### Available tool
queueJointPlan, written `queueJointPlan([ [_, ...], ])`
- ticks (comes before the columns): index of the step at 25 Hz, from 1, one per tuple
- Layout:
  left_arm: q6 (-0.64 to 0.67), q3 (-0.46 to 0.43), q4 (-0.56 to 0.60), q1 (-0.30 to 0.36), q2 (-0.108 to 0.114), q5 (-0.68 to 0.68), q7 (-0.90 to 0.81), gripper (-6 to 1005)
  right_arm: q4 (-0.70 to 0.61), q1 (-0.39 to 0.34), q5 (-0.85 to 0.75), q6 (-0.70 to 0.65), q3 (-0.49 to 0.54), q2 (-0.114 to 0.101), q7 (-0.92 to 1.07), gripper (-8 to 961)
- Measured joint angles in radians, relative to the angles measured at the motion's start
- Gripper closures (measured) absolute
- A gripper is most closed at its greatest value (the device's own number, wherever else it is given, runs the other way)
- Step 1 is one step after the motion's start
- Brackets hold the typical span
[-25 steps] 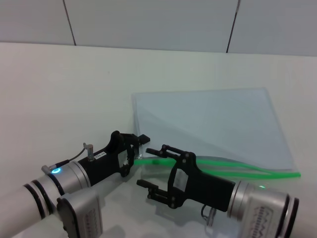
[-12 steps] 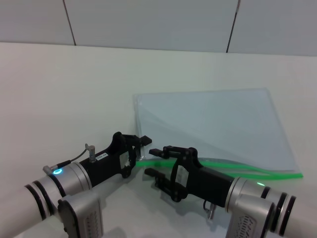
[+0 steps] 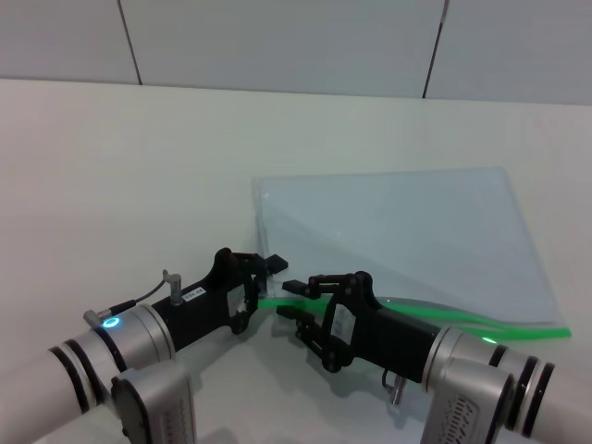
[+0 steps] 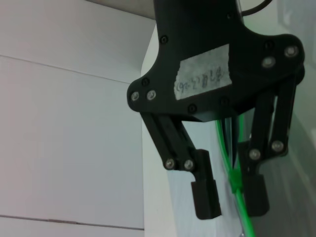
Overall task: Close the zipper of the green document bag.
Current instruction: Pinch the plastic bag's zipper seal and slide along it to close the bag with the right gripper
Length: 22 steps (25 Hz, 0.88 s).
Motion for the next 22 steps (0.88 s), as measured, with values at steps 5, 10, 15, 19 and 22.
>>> queueJointPlan([
  [5,0.000,0.000,0.001,0.000,-0.001,0.003,0.001,933,-0.001,0.000,-0.001,0.001,0.000,0.000,-0.008,709],
  [10,0.000,0.000,0.001,0.000,-0.001,0.005,0.001,930,0.002,-0.008,-0.001,0.001,0.002,0.000,-0.040,801],
  [15,0.000,0.001,0.001,0.002,-0.001,0.007,0.001,927,0.003,-0.009,-0.001,0.001,0.002,0.000,-0.040,837],
  [19,0.000,0.001,0.006,0.006,0.000,0.007,0.001,925,0.003,-0.009,-0.001,0.001,0.002,0.000,-0.041,851],
  [22,0.000,0.001,0.010,0.009,0.001,0.007,0.004,923,0.003,-0.009,-0.001,0.001,0.002,0.000,-0.041,862],
])
